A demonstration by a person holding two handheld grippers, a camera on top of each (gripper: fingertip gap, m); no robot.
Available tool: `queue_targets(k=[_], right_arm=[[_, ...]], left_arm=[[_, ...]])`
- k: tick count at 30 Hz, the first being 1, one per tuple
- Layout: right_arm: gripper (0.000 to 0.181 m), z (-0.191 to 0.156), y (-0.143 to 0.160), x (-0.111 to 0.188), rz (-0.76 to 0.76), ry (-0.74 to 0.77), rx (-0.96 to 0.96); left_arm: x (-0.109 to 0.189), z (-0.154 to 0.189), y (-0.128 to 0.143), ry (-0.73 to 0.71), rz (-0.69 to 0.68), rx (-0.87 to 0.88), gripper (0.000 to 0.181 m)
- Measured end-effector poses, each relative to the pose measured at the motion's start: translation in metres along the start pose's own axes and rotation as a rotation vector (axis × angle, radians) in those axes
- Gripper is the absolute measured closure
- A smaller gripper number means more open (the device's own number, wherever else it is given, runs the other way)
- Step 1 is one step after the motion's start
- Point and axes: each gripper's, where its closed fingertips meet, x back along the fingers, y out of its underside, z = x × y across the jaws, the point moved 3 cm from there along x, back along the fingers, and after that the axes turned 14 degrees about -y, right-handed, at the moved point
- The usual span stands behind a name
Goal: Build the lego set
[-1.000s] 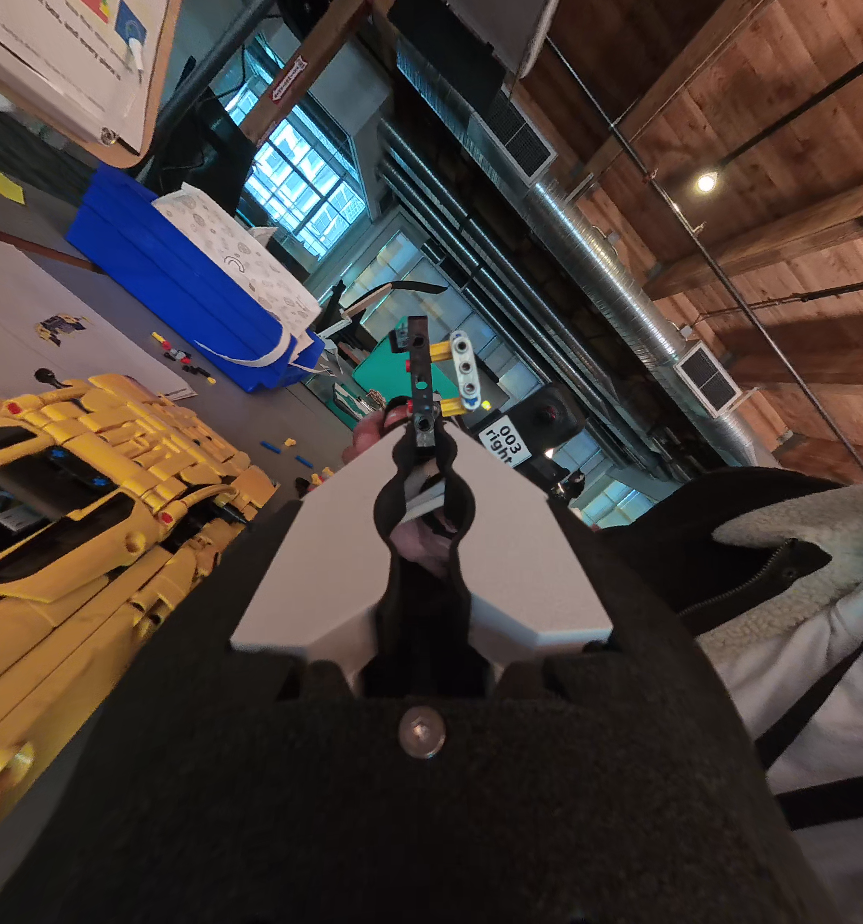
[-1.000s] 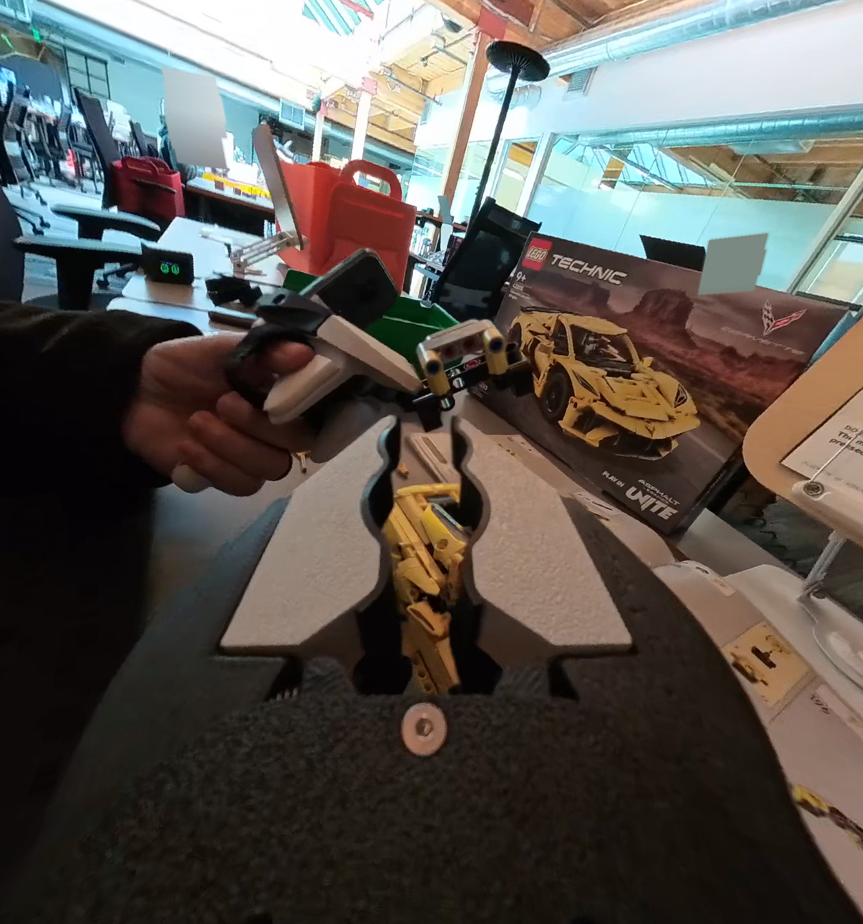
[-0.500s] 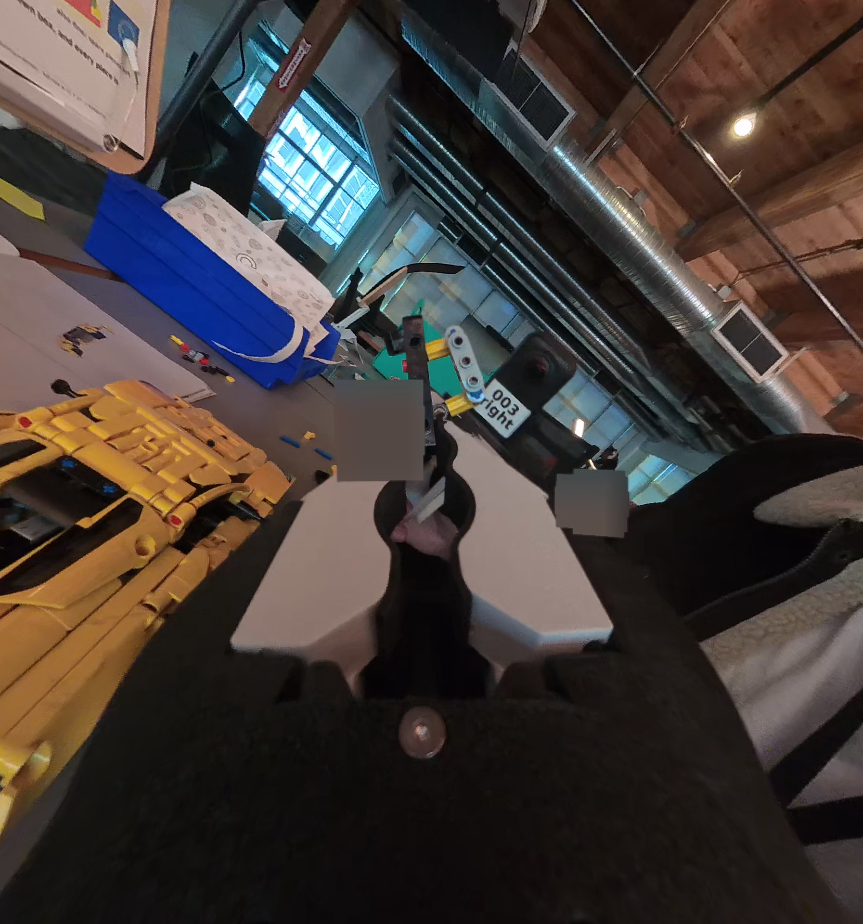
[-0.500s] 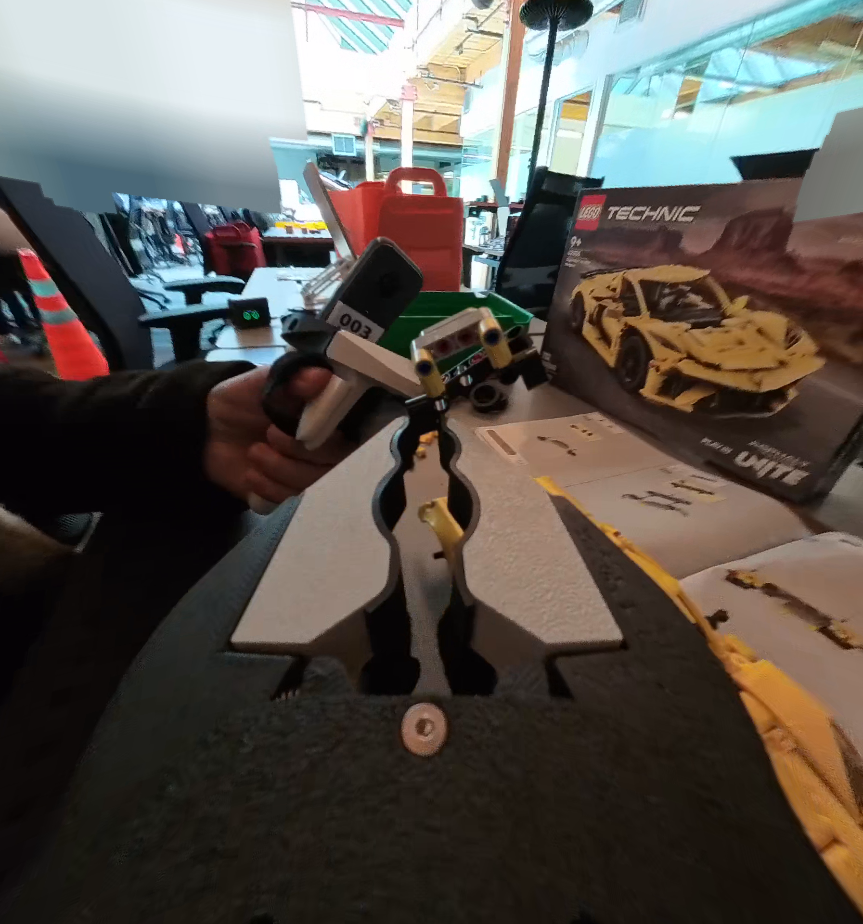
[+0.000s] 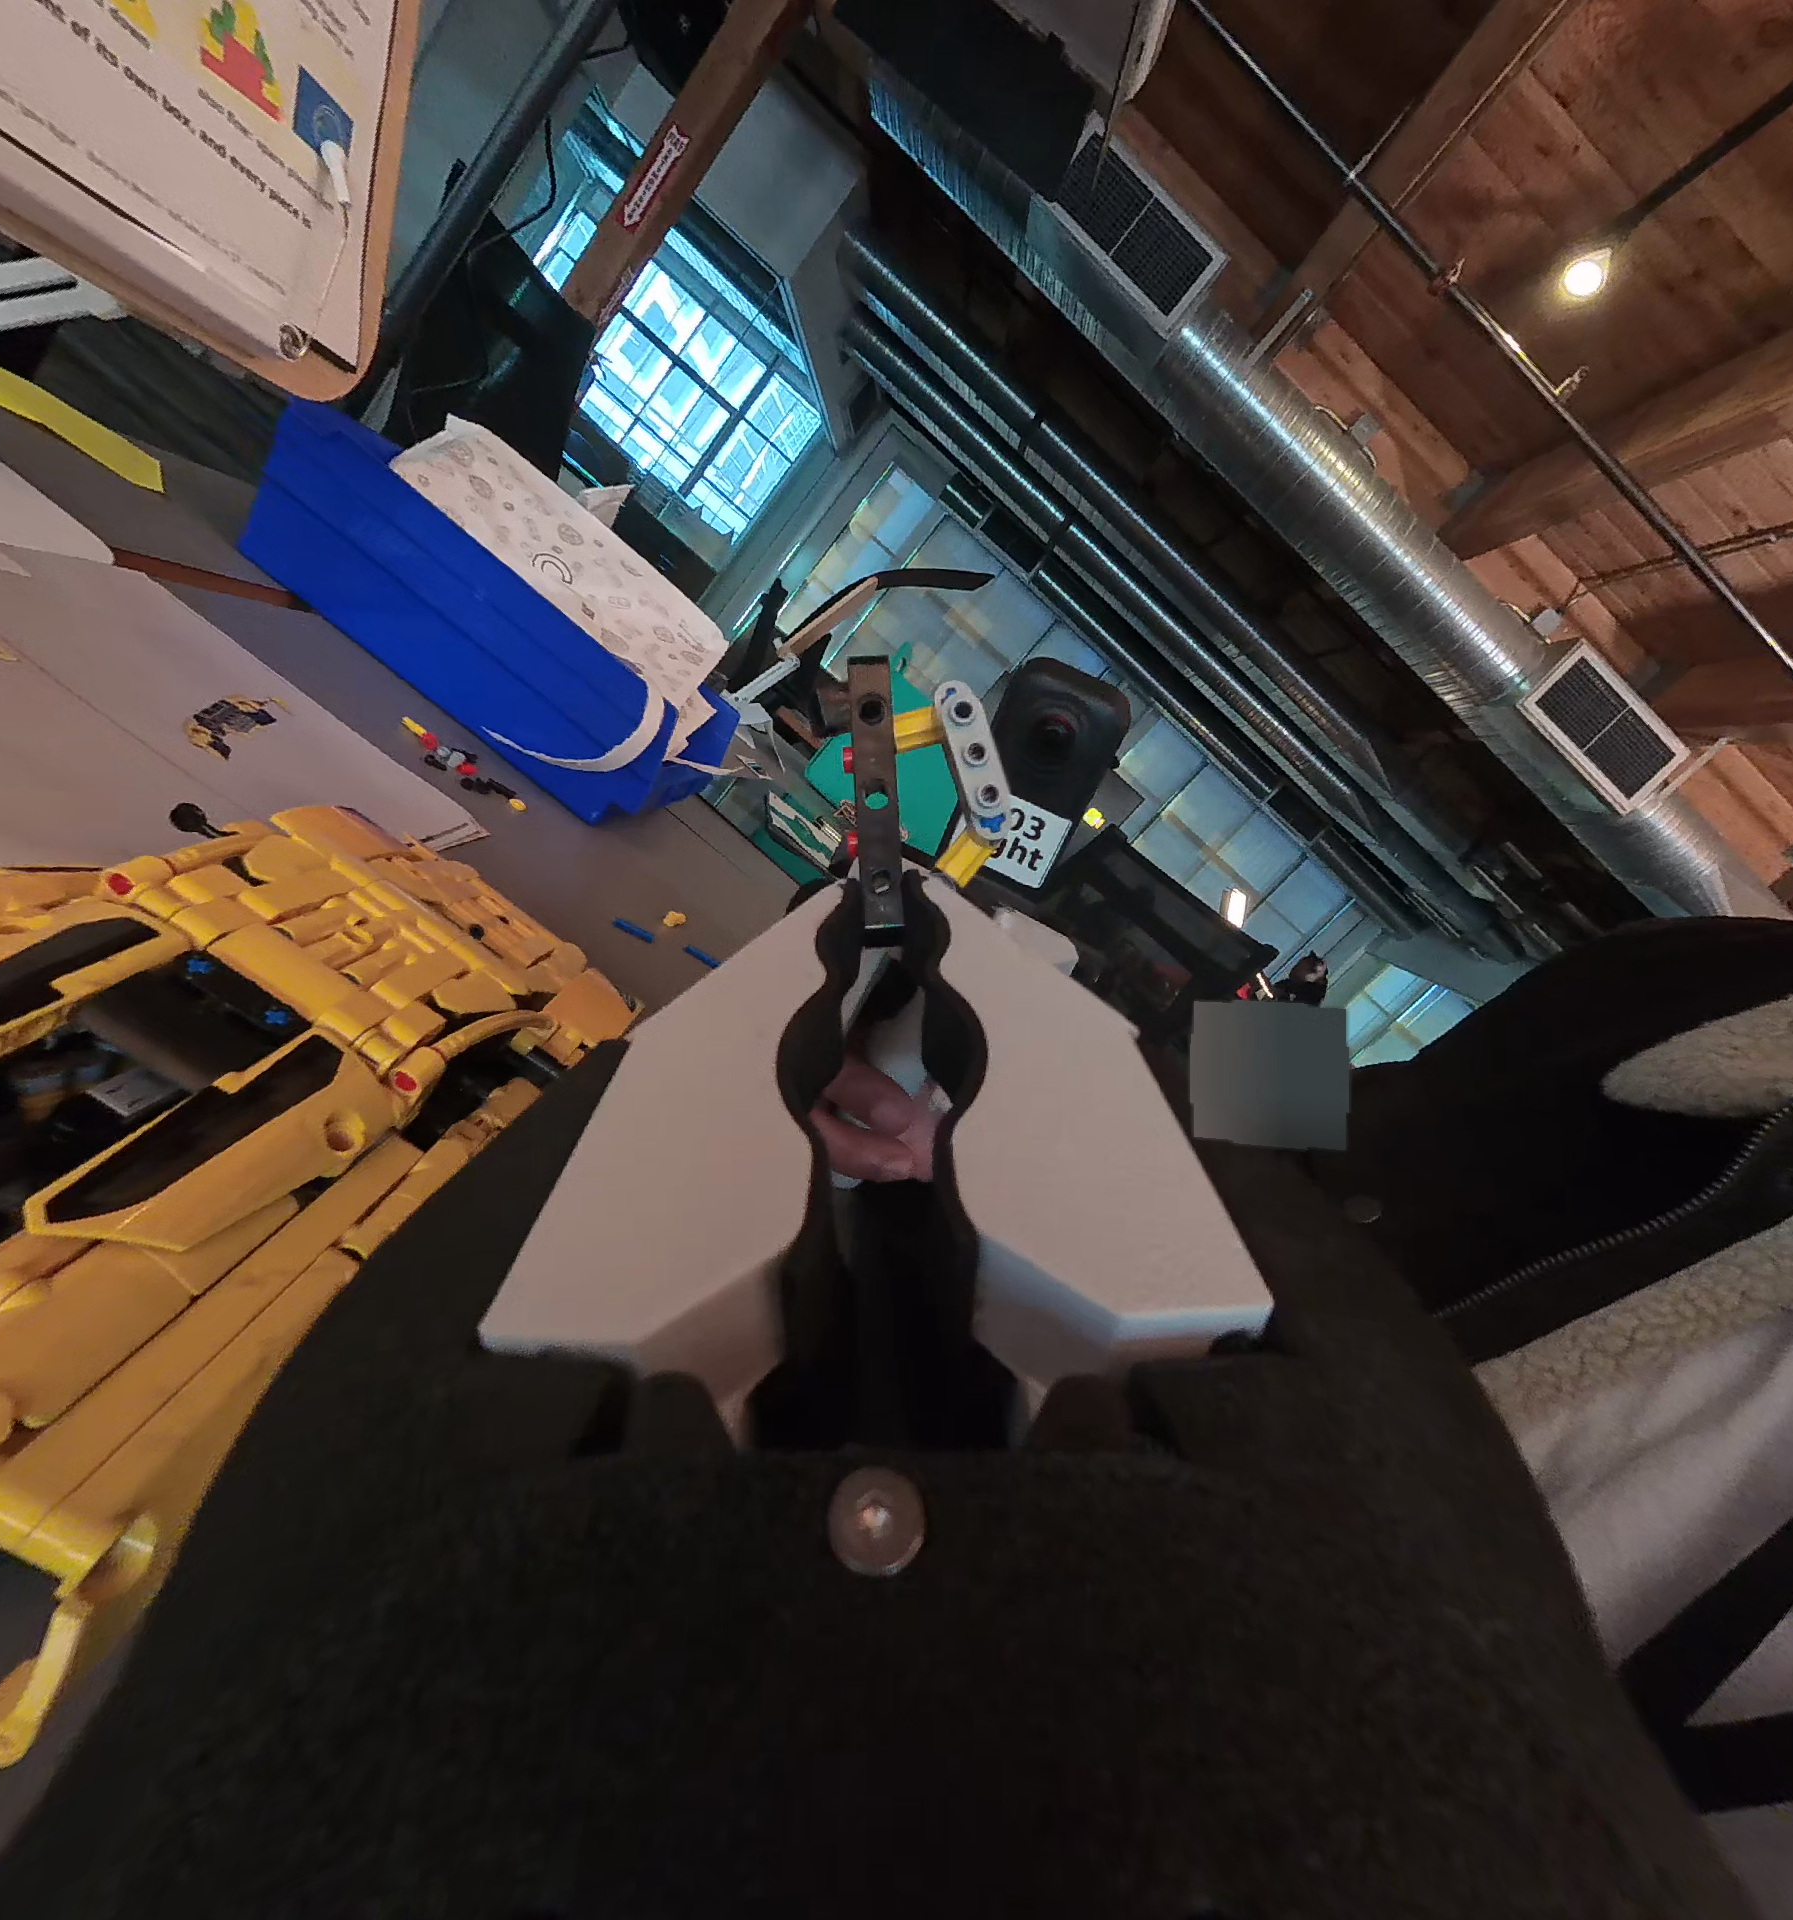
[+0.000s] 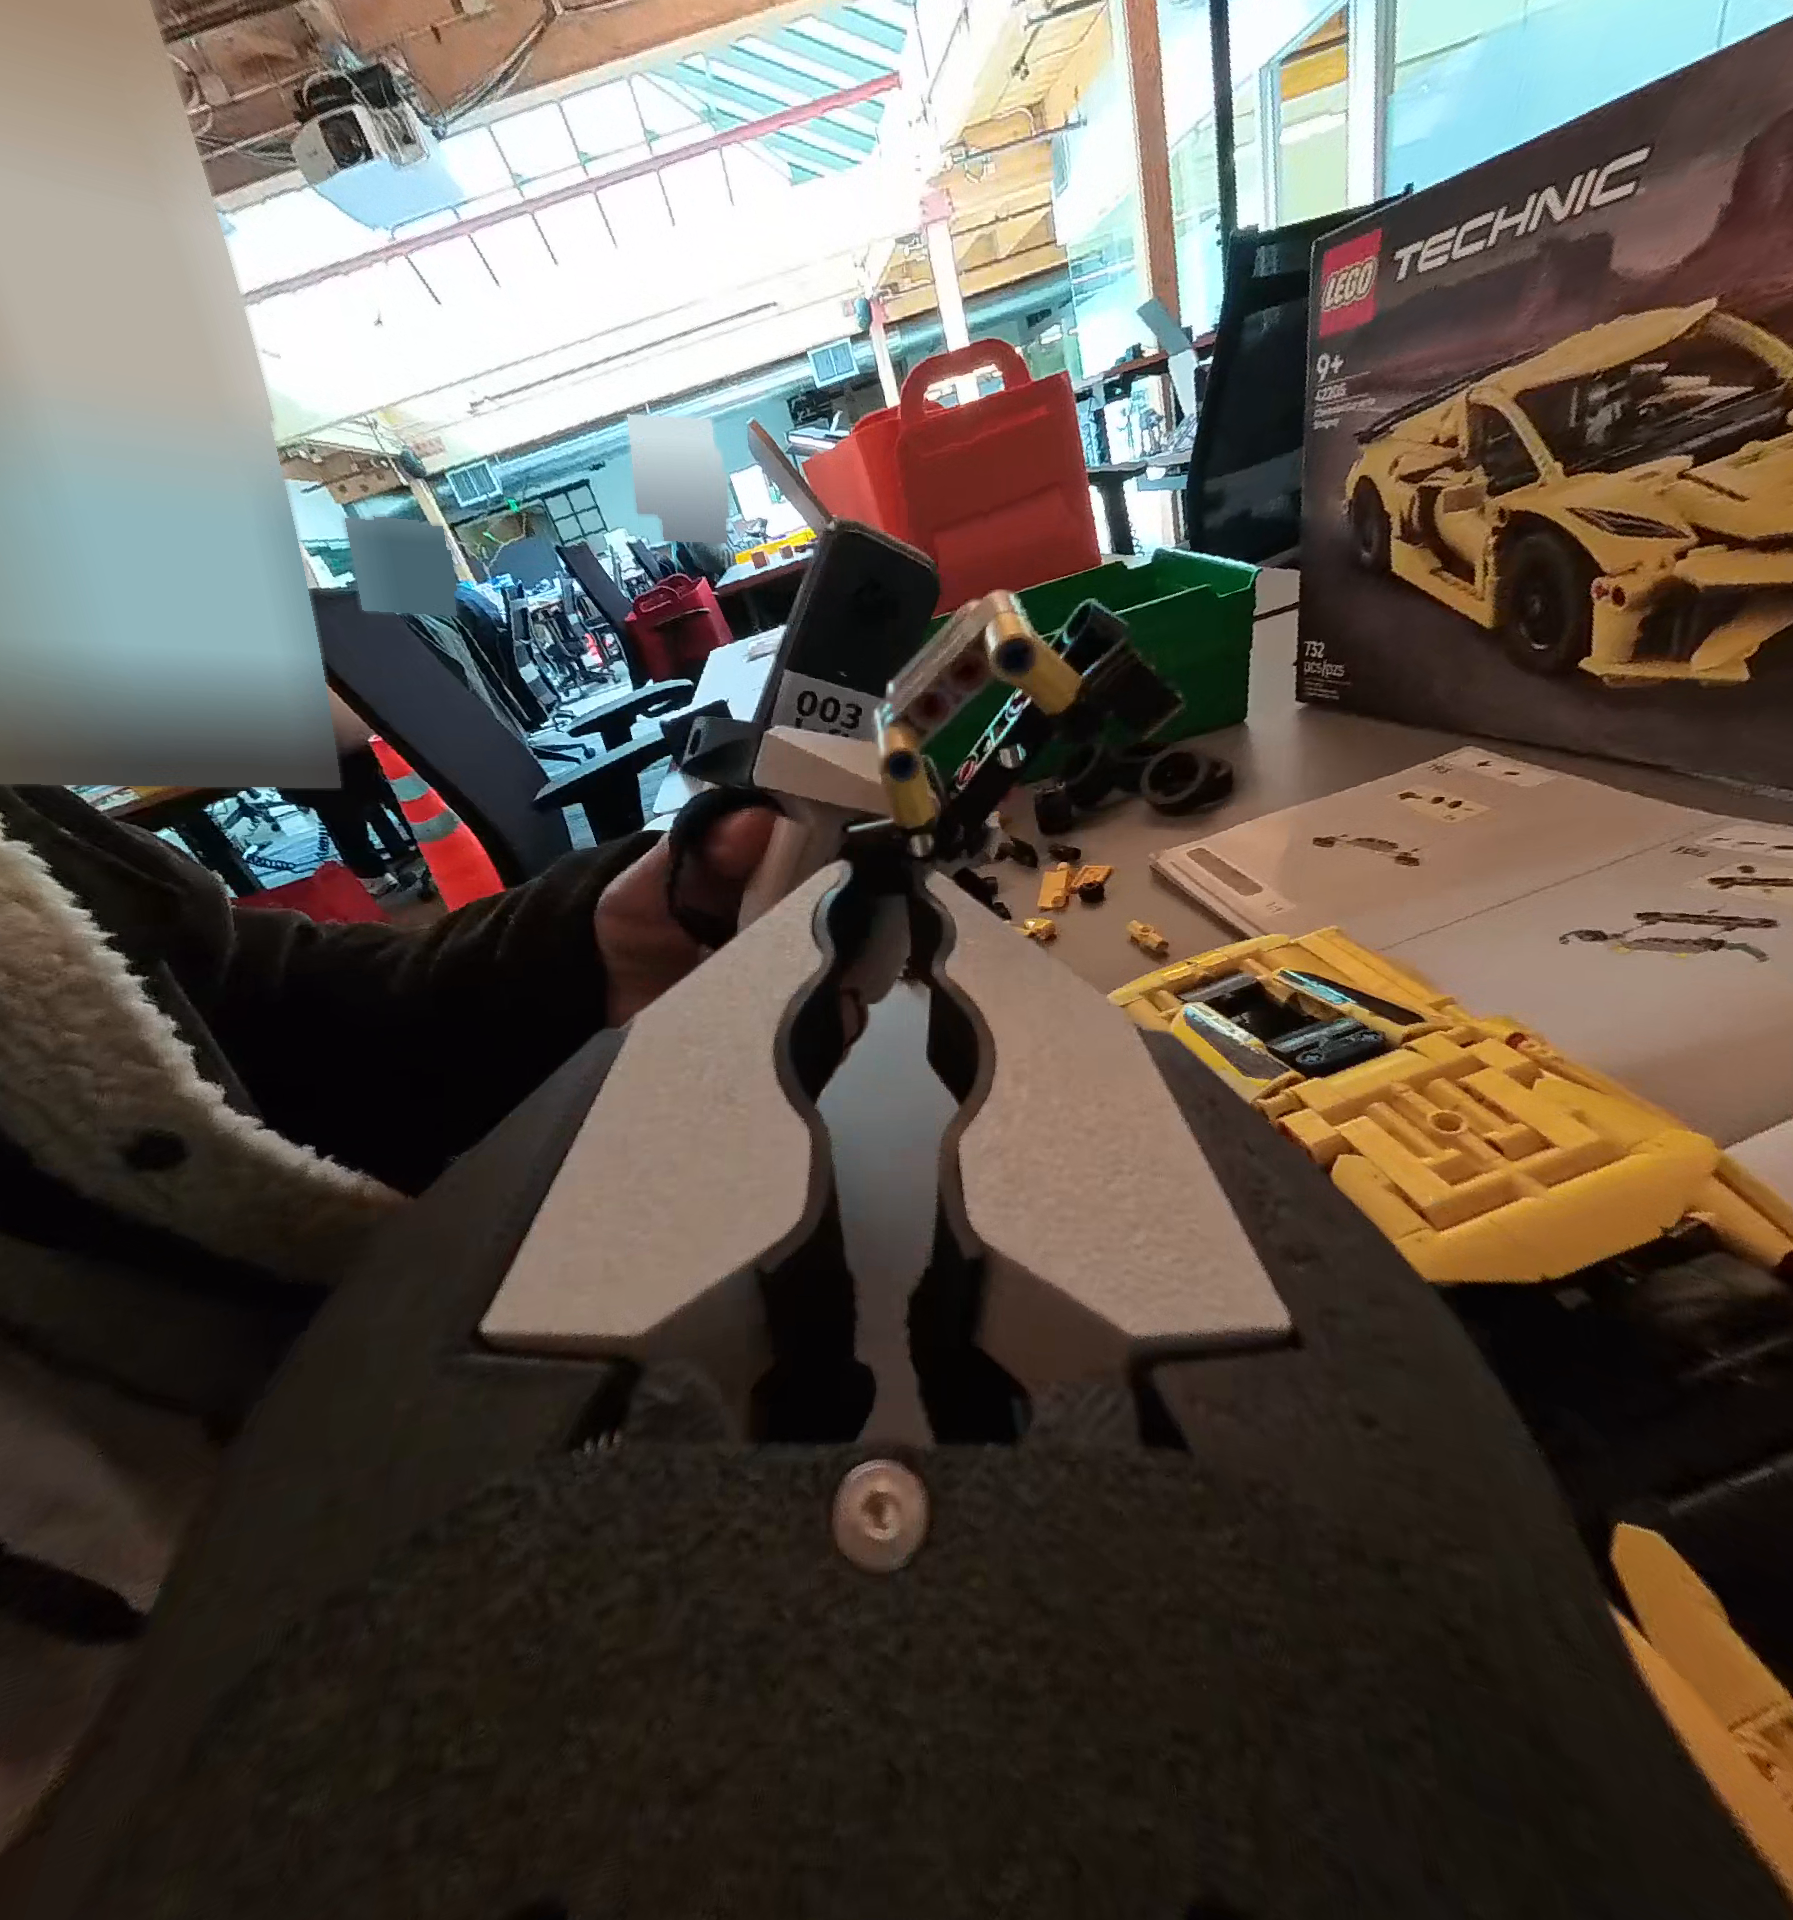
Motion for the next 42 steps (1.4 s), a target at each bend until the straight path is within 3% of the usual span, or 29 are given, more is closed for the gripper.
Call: queue_targets(k=[6, 28, 42], right_arm=[[0.174, 0.0118, 0.0098, 0.0026, -0.138, 0.150, 0.179], [0.174, 0.0092, 0.0062, 0.0019, -0.111, 0.152, 0.211], [0.175, 0.0111, 0.0041, -0.0003, -0.146, 0.243, 0.414]], left_arm=[[0.0002, -0.0047, 0.0009, 0.043, -0.011, 0.132, 0.174], [0.0000, -0.0025, -0.0008, 0.023, -0.001, 0.079, 0.174], [-0.0003, -0.0041, -0.0015, 0.040, 0.013, 0.139, 0.174]])
